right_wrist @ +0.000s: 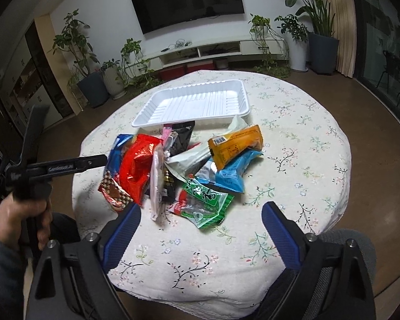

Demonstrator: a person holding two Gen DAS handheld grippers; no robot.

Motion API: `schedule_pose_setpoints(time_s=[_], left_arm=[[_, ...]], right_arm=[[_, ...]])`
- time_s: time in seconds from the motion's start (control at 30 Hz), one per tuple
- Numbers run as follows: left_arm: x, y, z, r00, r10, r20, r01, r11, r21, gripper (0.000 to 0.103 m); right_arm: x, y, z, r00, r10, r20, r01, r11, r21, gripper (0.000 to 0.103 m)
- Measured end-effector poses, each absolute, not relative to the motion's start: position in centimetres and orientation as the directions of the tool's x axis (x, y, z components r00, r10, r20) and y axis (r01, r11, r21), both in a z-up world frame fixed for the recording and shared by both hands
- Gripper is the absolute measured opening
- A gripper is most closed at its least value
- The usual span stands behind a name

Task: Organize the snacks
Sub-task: 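Grasp the blue Roll Cake bar with the left gripper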

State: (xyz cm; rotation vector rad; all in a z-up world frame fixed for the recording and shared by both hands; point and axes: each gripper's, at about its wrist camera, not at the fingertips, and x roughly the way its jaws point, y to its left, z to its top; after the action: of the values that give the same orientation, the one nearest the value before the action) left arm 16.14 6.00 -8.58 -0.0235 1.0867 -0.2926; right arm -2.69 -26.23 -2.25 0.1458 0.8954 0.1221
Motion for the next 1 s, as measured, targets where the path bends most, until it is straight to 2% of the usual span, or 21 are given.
schedule_pose_setpoints(time_s=[0.17,0.23,0.27,0.4,0.53,1.0], left_arm=[[18.0,4.8,-10.3,0.381,-0.231,-0.895,0.268,0.954,-0.132,0.059],[18.7,4.5,-10.8,0.365,-0.236,-0.901,0.281,0.950,-0.135,0.038],[19.0,4.5,-11.0,0.360,-0.236,-0.903,0.282,0.950,-0.135,0.034],[19.7,4.4,-11.8,0.350,-0.228,-0.909,0.274,0.952,-0.133,0.032],[19.5,4.5,-12.3,0.348,-0.236,-0.907,0.283,0.949,-0.138,0.024],[17.2,7.5,-11.7,0.382,-0.355,-0.853,0.231,0.931,-0.284,0.023]], right_arm=[[-2.2,-26.7,-2.8,0.604,0.160,-0.781,-0.029,0.983,0.180,0.092],[-2.1,-26.8,-2.9,0.604,0.162,-0.781,-0.032,0.983,0.180,0.092],[-2.1,-26.8,-2.9,0.603,0.161,-0.782,-0.032,0.984,0.178,0.092],[-1.8,-27.0,-3.2,0.590,0.170,-0.789,-0.026,0.981,0.192,0.092],[-1.7,-27.1,-3.3,0.587,0.173,-0.791,-0.024,0.980,0.197,0.092],[-0.9,-27.3,-3.8,0.561,0.223,-0.797,-0.046,0.970,0.239,0.090]])
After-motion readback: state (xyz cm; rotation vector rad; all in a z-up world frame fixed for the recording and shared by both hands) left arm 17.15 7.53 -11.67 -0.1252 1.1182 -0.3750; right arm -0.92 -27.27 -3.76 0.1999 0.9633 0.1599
